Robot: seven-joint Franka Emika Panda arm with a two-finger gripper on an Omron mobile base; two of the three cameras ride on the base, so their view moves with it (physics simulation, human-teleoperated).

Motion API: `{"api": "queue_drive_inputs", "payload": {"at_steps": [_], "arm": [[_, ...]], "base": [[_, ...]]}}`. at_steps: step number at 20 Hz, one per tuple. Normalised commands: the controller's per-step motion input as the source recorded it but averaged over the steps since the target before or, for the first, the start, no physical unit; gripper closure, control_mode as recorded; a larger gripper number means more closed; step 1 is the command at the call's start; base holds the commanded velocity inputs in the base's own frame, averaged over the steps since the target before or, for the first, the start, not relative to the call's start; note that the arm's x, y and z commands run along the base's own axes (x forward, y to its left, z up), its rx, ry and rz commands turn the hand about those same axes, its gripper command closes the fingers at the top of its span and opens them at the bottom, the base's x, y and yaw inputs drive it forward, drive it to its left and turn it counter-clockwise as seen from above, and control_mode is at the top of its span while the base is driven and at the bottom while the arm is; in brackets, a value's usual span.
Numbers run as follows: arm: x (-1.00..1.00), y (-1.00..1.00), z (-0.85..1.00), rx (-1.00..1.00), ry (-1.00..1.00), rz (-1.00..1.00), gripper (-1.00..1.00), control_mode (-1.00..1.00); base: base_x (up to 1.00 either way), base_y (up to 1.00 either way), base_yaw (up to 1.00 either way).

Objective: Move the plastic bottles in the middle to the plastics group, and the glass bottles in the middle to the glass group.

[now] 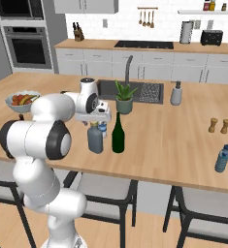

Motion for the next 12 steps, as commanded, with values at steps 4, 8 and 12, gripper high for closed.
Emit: {"api": "queue_drive_inputs", "payload": {"at_steps": [4,8,12], "arm": [[0.0,0.0,-0.05,0.0,0.0,0.0,-1.0,-1.0],[0.03,0.0,-0.16,0.0,0.0,0.0,1.0,-1.0],[0.0,0.0,-0.2,0.0,0.0,0.0,1.0,-1.0]], "base": [[0.0,0.0,0.0],[0.0,0.0,0.0],[0.0,0.0,0.0]]}}
